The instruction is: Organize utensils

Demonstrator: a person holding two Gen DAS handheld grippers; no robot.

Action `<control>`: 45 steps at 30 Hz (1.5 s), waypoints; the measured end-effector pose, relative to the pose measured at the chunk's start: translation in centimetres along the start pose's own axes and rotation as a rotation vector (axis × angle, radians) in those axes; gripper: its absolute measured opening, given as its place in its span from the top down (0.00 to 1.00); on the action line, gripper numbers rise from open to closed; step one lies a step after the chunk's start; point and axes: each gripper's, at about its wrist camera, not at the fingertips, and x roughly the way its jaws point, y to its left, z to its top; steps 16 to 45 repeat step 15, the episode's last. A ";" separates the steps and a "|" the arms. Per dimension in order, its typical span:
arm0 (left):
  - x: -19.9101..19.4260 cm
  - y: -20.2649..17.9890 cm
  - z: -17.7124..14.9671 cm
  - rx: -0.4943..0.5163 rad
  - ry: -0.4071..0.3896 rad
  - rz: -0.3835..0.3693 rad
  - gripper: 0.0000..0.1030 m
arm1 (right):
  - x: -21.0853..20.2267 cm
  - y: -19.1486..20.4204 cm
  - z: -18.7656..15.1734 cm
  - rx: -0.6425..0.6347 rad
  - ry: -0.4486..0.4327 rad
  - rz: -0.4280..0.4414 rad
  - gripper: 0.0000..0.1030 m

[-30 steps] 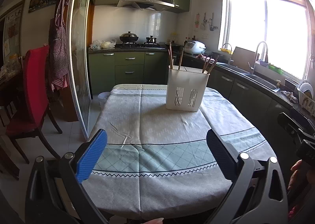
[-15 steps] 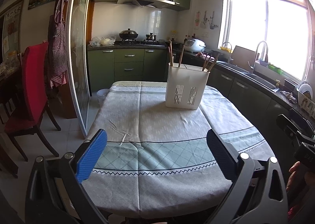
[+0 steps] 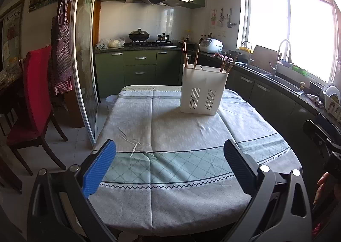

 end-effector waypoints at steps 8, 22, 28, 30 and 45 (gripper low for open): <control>0.1 0.3 0.1 -0.003 0.000 0.002 0.07 | 0.1 0.0 0.0 0.000 0.004 0.000 0.04; 0.9 0.7 0.2 -0.010 0.021 0.005 0.07 | 0.4 0.0 -0.2 0.003 0.012 0.004 0.04; 0.9 0.7 0.2 -0.010 0.021 0.005 0.07 | 0.4 0.0 -0.2 0.003 0.012 0.004 0.04; 0.9 0.7 0.2 -0.010 0.021 0.005 0.07 | 0.4 0.0 -0.2 0.003 0.012 0.004 0.04; 0.9 0.7 0.2 -0.010 0.021 0.005 0.07 | 0.4 0.0 -0.2 0.003 0.012 0.004 0.04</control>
